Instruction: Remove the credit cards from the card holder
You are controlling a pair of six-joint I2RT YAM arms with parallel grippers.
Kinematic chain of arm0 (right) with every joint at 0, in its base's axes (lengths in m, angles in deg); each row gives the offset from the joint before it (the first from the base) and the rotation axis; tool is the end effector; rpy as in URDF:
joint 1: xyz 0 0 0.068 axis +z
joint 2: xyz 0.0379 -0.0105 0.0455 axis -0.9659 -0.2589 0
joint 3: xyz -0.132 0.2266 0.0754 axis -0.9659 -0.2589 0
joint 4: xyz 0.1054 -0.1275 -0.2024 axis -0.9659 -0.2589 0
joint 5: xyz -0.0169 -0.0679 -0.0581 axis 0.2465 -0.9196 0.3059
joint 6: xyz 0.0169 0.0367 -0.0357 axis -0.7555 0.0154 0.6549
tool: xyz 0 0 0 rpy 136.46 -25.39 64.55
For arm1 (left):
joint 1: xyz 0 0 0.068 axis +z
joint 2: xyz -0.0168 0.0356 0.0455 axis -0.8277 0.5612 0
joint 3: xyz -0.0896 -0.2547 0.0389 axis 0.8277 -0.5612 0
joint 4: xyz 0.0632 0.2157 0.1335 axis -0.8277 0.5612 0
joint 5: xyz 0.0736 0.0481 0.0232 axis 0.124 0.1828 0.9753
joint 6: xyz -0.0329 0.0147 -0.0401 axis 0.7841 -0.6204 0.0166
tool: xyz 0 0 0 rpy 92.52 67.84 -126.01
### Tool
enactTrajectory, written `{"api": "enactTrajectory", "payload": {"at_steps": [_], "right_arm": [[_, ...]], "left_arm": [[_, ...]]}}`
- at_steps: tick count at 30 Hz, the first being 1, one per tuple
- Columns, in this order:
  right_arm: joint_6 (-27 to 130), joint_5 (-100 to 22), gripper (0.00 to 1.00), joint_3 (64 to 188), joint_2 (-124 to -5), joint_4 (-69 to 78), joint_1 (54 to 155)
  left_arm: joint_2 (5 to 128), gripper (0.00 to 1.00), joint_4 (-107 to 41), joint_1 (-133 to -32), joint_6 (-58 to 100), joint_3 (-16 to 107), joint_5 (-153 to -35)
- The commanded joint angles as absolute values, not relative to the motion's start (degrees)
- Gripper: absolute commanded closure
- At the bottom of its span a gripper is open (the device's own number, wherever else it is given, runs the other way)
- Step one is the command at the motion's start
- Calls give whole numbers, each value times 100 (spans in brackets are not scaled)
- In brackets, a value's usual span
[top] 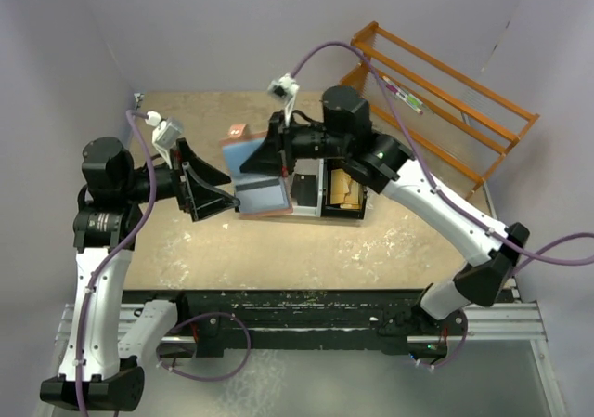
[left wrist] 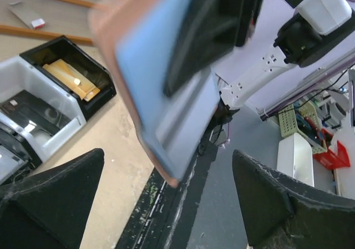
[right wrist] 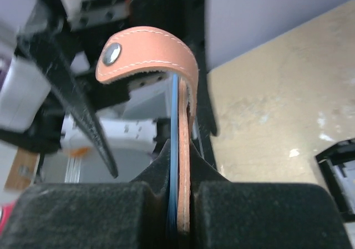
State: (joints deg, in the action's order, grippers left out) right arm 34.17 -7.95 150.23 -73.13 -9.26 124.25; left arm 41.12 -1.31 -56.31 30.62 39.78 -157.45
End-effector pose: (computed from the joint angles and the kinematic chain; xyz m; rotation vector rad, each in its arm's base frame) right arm 0.2124 0.2805 0.4713 -0.9472 1.6102 1.4841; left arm 0.1487 -0.0350 0.4242 0.6185 1.7339 -1.3716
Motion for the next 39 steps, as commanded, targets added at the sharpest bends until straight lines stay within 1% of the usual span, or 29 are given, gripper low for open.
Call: {"api": "enactTrajectory", "payload": {"at_steps": [1, 3, 6, 8, 13, 18, 20, 21, 23, 27, 31, 32, 33, 35, 39], "right_arm": [[1723, -1859, 100, 14021, -6371, 1468, 12123], [922, -2392, 100, 13348, -6059, 2835, 12123], [317, -3117, 100, 12689, -5800, 3870, 12170], [-13, -3436, 100, 12389, -5722, 4328, 12224], [-265, -4025, 100, 12311, -5803, 4654, 12545], [-404, -4455, 100, 12483, -6044, 4740, 12891], [-443, -4581, 100, 12513, -6184, 4857, 13002], [-452, -4640, 100, 12543, -6246, 4887, 13050], [-453, -4779, 100, 12564, -6344, 4944, 13130], [-429, -5015, 100, 12500, -6409, 5068, 13220], [-368, -5218, 100, 12351, -6339, 5187, 13259], [-343, -5271, 100, 12303, -6305, 5200, 13266], [-320, -5317, 100, 12265, -6270, 5226, 13269], [-303, -5417, 100, 12167, -6231, 5288, 13285], [-251, -5415, 100, 12061, -6192, 5359, 13311]], "left_arm": [[3650, 1, -1109, -5639, 3999, 3552, -15232], [3364, 1, -1973, -5639, 4840, 3127, -15092], [3068, 1, -3411, -5634, 6091, 2534, -14990], [3087, 1, -4050, -5639, 6843, 2343, -15016], [3206, 0, -4745, -5639, 7655, 2169, -14923], [3267, 0, -5156, -5639, 8072, 2333, -14802], [3269, 1, -5278, -5639, 8147, 2388, -14744], [3262, 3, -5316, -5639, 8174, 2399, -14716], [3256, 11, -5480, -5639, 8228, 2405, -14724], [3233, 29, -5524, -5637, 8264, 2416, -14716], [3144, 57, -5201, -5630, 8075, 2336, -14632], [3132, 63, -5110, -5630, 8011, 2302, -14601], [3107, 67, -5009, -5630, 7975, 2273, -14563], [3104, 70, -4903, -5624, 7905, 2255, -14485], [3191, 86, -4740, -5483, 7839, 2307, -14339]]}}
